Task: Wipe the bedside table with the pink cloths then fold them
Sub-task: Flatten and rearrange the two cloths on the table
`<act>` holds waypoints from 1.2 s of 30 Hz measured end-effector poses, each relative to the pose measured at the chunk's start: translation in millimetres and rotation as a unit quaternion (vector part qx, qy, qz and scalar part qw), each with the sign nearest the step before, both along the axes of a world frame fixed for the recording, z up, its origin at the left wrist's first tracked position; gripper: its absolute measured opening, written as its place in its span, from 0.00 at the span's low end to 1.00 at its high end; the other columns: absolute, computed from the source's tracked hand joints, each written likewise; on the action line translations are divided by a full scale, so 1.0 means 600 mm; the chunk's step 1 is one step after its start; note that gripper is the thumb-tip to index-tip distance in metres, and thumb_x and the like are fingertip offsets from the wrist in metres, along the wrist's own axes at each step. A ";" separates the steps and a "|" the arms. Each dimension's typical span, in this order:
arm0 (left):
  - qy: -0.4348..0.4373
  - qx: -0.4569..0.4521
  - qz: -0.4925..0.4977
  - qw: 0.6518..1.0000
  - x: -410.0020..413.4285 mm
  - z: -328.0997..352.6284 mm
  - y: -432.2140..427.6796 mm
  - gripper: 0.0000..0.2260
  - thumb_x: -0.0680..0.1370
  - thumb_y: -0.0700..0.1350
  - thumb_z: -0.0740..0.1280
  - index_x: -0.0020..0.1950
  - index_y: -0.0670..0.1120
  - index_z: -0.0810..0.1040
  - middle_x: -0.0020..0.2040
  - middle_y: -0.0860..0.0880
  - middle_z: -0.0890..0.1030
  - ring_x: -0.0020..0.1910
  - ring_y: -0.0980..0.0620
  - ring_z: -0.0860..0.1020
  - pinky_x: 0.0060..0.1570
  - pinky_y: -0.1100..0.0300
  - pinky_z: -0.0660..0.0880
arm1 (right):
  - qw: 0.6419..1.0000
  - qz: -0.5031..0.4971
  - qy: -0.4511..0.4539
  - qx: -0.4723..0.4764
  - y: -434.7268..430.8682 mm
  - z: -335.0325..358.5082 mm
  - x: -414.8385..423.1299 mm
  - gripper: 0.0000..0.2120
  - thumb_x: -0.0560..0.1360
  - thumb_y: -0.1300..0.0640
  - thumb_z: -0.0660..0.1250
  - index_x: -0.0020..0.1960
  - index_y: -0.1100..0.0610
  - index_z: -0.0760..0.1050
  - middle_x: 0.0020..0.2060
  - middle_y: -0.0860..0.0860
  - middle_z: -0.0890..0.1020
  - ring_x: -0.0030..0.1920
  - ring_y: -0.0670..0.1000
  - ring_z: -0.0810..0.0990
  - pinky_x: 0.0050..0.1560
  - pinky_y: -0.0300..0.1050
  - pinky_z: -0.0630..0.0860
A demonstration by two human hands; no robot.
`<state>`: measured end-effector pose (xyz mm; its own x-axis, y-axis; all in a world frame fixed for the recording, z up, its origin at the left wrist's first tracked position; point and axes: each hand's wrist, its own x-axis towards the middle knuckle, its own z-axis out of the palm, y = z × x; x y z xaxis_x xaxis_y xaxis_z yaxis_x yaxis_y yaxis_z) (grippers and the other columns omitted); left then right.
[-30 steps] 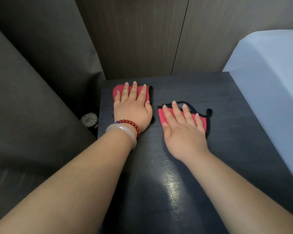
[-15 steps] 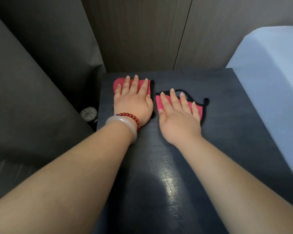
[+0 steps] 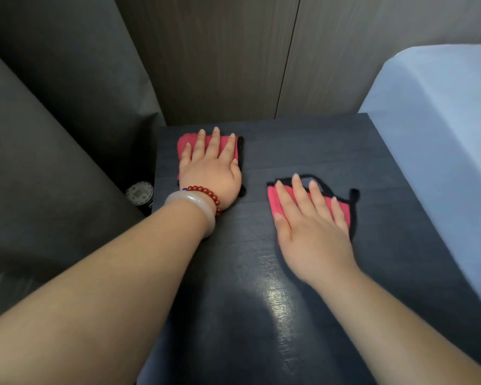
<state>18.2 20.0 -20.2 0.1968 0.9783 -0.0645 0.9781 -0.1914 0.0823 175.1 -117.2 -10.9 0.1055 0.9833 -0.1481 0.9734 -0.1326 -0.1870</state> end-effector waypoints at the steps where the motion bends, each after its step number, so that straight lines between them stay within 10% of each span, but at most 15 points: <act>1: 0.004 -0.004 0.000 1.000 0.002 0.002 0.000 0.25 0.81 0.54 0.44 0.79 0.56 0.45 0.80 0.49 0.45 0.78 0.45 0.42 0.75 0.45 0.43 | 1.000 -0.001 -0.012 0.003 -0.033 0.000 0.004 0.25 0.80 0.42 0.38 0.76 0.39 0.37 0.77 0.41 0.40 0.77 0.47 0.39 0.75 0.53 0.40; 18: -0.117 0.003 -0.064 0.991 0.092 0.045 -0.026 0.23 0.82 0.53 0.47 0.78 0.53 0.54 0.80 0.50 0.48 0.78 0.49 0.43 0.74 0.47 0.40 | 0.997 0.006 -0.006 0.071 -0.070 -0.013 0.008 0.26 0.79 0.43 0.45 0.77 0.42 0.49 0.77 0.42 0.51 0.77 0.47 0.47 0.75 0.55 0.45; 25: -0.178 0.007 -0.150 0.973 0.065 0.013 -0.222 0.26 0.78 0.54 0.48 0.75 0.50 0.66 0.78 0.49 0.59 0.78 0.48 0.52 0.75 0.46 0.51 | 0.909 -0.084 0.317 0.257 -0.094 -0.002 0.044 0.21 0.79 0.59 0.54 0.70 0.55 0.70 0.73 0.47 0.66 0.75 0.42 0.57 0.73 0.34 0.55; 30: -0.108 -0.003 -0.163 0.981 0.074 0.004 -0.242 0.27 0.77 0.59 0.50 0.76 0.57 0.62 0.80 0.50 0.50 0.78 0.46 0.47 0.75 0.47 0.44 | 0.924 -0.110 0.263 0.256 -0.099 0.010 0.069 0.17 0.78 0.65 0.59 0.65 0.55 0.75 0.68 0.47 0.73 0.74 0.43 0.61 0.69 0.28 0.54; 36: -0.083 -0.007 -0.134 0.987 0.092 0.039 -0.244 0.22 0.73 0.49 0.59 0.68 0.51 0.72 0.80 0.50 0.51 0.78 0.46 0.48 0.75 0.48 0.43 | 0.947 -0.136 0.181 0.228 -0.101 -0.006 0.114 0.19 0.77 0.62 0.61 0.67 0.56 0.73 0.69 0.52 0.72 0.74 0.50 0.62 0.73 0.49 0.60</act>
